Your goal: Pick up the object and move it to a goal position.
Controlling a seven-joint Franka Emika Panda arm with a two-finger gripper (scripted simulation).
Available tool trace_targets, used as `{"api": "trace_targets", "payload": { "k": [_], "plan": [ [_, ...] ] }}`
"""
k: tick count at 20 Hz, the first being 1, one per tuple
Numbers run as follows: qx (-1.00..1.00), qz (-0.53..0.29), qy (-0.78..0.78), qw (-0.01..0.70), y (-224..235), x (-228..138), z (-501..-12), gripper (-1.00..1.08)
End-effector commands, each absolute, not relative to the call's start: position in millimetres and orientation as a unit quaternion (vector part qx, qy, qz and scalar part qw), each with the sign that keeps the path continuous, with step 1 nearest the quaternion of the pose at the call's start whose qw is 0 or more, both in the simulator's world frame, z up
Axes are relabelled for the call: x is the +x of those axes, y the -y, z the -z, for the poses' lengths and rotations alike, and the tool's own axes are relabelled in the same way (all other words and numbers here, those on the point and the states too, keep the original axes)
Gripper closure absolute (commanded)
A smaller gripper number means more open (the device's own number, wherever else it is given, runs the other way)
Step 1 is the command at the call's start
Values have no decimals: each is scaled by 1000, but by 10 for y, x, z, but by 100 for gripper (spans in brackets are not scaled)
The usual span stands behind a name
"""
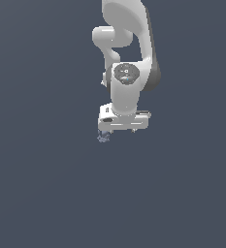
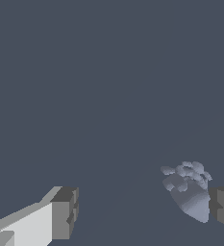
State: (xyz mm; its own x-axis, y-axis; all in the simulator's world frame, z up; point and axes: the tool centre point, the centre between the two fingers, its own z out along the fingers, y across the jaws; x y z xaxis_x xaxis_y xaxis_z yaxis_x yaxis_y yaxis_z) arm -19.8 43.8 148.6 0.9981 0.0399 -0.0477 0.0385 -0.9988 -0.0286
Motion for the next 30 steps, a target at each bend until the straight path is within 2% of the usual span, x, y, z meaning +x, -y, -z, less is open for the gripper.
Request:
{"api": "trace_targets", "payload": {
  "k": [1,16,30],
  "plan": [
    [-999,-24,20,14,-438,-198,-1486,-92],
    [-1000,-8,28,10,-267,-113,-1609,-92],
    [-997,-3,75,5,142,-342,-1266,-92]
  ]
}}
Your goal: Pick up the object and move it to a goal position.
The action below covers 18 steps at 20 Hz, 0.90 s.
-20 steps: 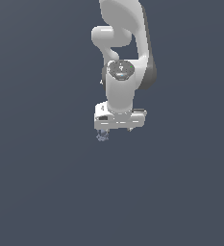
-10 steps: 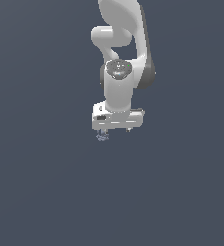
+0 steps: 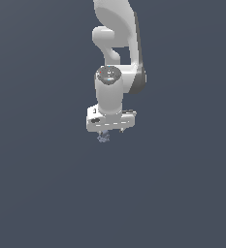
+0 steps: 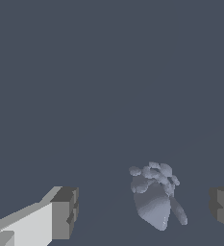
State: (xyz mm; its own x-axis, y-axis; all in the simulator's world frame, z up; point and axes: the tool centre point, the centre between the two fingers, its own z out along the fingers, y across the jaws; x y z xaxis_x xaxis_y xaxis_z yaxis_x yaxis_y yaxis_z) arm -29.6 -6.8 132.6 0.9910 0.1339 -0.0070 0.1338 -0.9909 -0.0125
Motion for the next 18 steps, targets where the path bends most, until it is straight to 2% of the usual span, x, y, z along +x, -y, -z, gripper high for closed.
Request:
{"api": "trace_targets", "payload": {
  "k": [1,9,18],
  "plan": [
    [-997,-3,81,4,191,-375,-1225,-92],
    [-993,0,114,1,450,-577,-1006,-92],
    [-993,0,120,0,501,-621,-951,-92]
  ]
}}
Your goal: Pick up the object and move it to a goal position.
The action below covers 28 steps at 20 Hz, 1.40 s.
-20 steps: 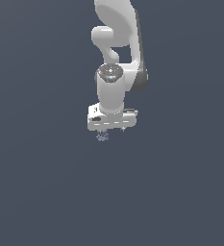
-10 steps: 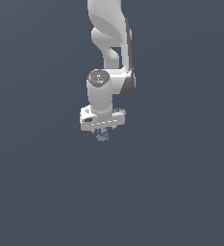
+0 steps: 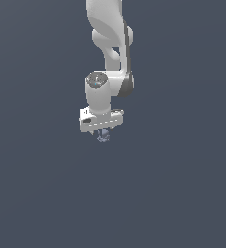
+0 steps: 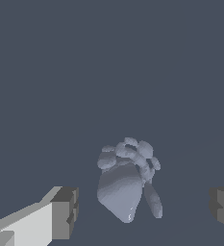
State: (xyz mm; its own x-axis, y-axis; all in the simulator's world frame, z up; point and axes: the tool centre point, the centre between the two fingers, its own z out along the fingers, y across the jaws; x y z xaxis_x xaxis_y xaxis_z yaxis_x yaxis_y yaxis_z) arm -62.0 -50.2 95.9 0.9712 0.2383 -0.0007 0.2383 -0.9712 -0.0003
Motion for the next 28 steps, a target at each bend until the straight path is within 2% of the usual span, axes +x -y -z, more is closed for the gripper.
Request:
{"api": "trace_targets", "payload": {
  "k": [1,16,17,28],
  "plan": [
    [-993,0,120,0,502,-621,-933,-92],
    [-993,0,122,0,507,-630,-457,-92],
    [-993,0,122,0,507,-630,-457,108],
    [-992,1,123,0,496,-621,-469,108]
  ]
}}
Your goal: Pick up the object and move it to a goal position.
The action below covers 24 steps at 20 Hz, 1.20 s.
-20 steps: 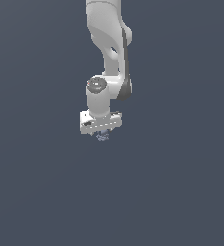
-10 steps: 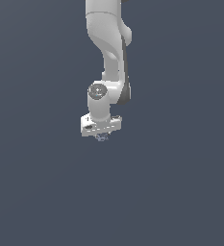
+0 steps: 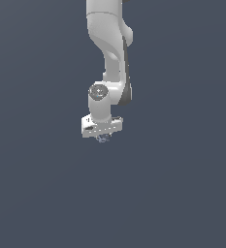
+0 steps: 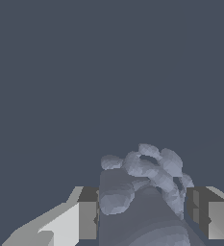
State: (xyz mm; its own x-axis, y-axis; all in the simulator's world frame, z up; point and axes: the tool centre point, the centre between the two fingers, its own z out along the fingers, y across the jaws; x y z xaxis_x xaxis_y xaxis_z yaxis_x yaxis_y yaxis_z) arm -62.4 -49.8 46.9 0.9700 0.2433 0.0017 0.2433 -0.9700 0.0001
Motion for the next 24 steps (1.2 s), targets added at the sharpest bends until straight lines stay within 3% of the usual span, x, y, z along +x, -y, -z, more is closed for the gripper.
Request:
{"api": "trace_targets", "payload": {
  "k": [1,11,24],
  "plan": [
    [-992,1,123,0,492,-615,-472,108],
    [-992,1,123,0,340,-344,-588,108],
    [-993,0,122,0,-48,394,-883,108]
  ]
}}
